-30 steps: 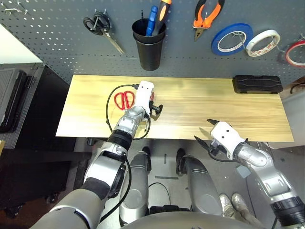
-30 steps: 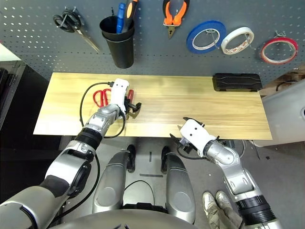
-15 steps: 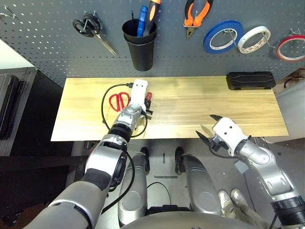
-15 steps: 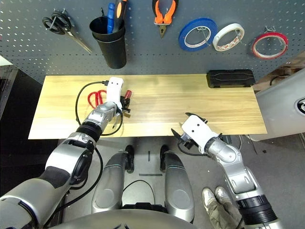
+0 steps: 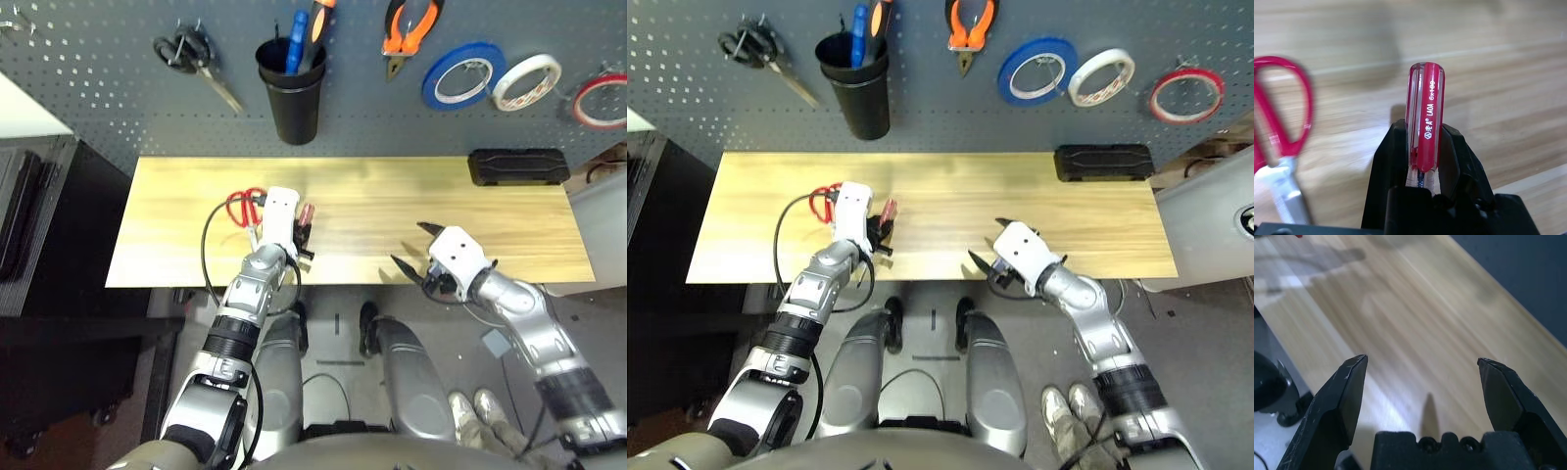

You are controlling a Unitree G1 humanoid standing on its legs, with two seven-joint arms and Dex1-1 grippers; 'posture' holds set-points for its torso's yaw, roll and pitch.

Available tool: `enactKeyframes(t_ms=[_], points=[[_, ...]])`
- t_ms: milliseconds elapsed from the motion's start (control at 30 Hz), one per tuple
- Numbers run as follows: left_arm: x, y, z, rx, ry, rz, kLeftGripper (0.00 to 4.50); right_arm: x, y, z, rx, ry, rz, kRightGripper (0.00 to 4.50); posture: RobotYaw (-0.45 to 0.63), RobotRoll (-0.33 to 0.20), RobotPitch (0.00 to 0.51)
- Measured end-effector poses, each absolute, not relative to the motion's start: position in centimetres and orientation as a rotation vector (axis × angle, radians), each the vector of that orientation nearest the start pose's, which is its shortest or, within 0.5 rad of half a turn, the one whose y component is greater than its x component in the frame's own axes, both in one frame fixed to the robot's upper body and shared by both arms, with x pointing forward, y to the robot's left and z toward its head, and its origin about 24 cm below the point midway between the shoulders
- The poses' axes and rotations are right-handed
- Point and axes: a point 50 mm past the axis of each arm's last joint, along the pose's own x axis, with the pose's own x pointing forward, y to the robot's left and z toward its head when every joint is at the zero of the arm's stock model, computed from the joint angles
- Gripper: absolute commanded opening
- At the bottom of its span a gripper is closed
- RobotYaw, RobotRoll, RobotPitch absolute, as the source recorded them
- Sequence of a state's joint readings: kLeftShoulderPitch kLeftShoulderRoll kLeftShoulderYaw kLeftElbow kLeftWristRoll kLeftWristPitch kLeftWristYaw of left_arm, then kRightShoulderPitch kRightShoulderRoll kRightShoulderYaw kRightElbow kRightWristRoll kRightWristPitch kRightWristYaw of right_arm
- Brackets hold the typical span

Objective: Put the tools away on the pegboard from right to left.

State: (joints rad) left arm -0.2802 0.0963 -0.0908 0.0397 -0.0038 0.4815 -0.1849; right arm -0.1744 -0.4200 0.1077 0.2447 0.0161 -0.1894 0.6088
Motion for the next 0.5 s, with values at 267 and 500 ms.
enactKeyframes(t_ms=[267,500], points=[[28.0,13.3,9.7,0.049,0.066,-0.265,0.91,28.2,-19.1,5.5,-0.339,-0.093,0.737,4.5,0.31,0.0,0.294],[27.7,14.3,13.5,0.016,-0.09,-0.243,0.91,29.3,-21.5,8.6,-0.316,-0.228,0.736,4.5,0.29,0.0,0.275]])
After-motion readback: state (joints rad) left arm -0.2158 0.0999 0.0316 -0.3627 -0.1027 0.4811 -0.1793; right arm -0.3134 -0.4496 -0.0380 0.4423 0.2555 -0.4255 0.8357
